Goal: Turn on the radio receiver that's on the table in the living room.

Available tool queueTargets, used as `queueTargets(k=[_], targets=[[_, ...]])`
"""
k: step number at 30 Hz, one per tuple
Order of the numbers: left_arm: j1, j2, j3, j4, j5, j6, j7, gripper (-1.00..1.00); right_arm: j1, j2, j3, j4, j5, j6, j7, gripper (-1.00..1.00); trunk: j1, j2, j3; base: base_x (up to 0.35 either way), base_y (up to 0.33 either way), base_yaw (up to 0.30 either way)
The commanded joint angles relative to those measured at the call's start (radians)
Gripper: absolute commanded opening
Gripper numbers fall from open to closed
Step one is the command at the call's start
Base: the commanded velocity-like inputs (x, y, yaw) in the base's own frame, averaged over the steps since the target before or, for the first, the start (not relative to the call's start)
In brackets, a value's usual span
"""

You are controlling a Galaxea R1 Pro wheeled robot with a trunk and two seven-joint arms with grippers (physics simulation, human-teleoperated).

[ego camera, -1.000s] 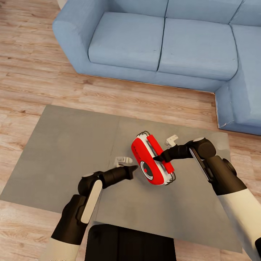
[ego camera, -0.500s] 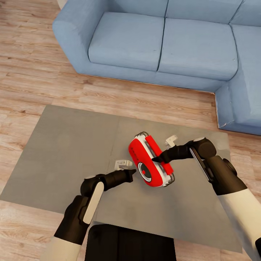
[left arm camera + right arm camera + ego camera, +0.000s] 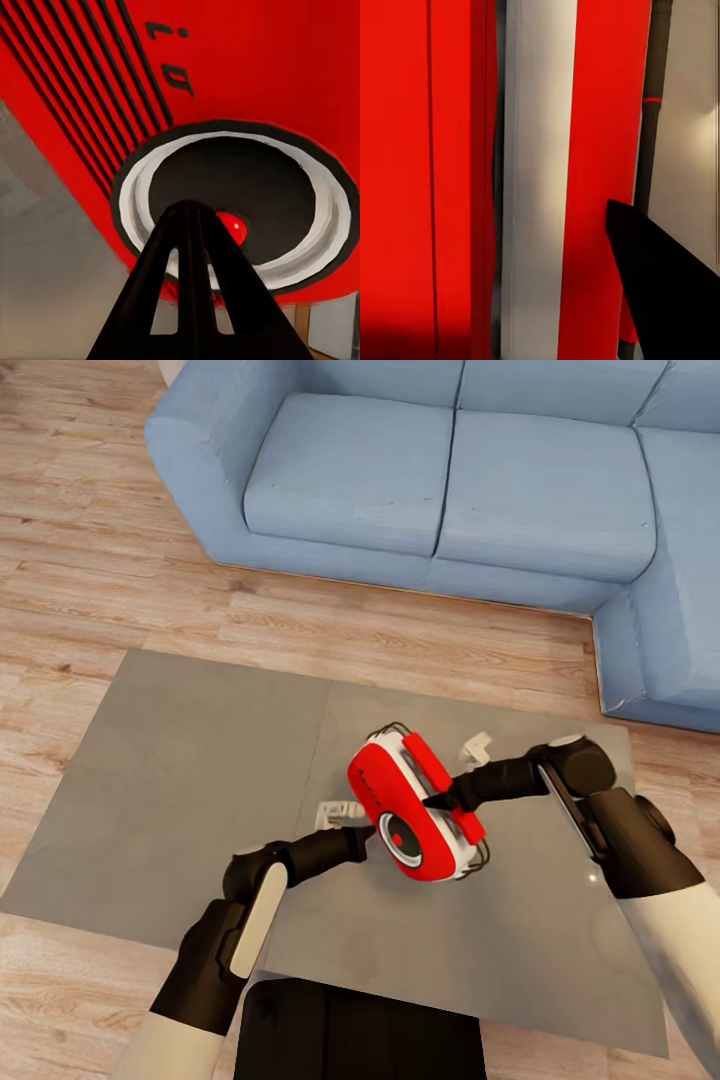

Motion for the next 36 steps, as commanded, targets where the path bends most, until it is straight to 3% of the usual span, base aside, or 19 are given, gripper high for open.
queueTargets(k=[1,9,14,17,22,36], targets=[[0.0,0.0,0.0,0.008,0.0,-0.003,0.0,-1.0,0.0,-0.001,-0.003,-0.001,-0.012,0.006,0.002,-1.0,0.0,0.0,0.0,0.0,0.0,0.0],[0.0,0.0,-0.005,0.06,0.001,-0.02,0.0,-1.0,0.0,0.0,-0.005,-0.002,-0.009,0.006,0.004,-1.0,0.0,0.0,0.0,0.0,0.0,0.0],[0.0,0.0,-0.057,0.11,0.004,-0.062,0.0,-1.0,0.0,0.0,-0.005,-0.002,-0.006,0.006,0.004,-1.0,0.0,0.0,0.0,0.0,0.0,0.0],[0.0,0.0,-0.071,0.117,0.034,-0.068,0.0,-1.0,0.0,0.0,-0.005,-0.002,-0.005,0.006,0.003,-1.0,0.0,0.0,0.0,0.0,0.0,0.0],[0.0,0.0,-0.076,0.117,0.057,-0.07,0.0,-1.0,0.0,0.0,-0.004,-0.002,-0.003,0.006,0.003,-1.0,0.0,0.0,0.0,0.0,0.0,0.0],[-0.031,0.0,-0.077,0.12,0.062,-0.089,0.0,-1.0,0.0,0.0,-0.002,0.0,0.0,0.006,0.003,-1.0,0.0,0.0,0.0,0.0,0.0,0.0]])
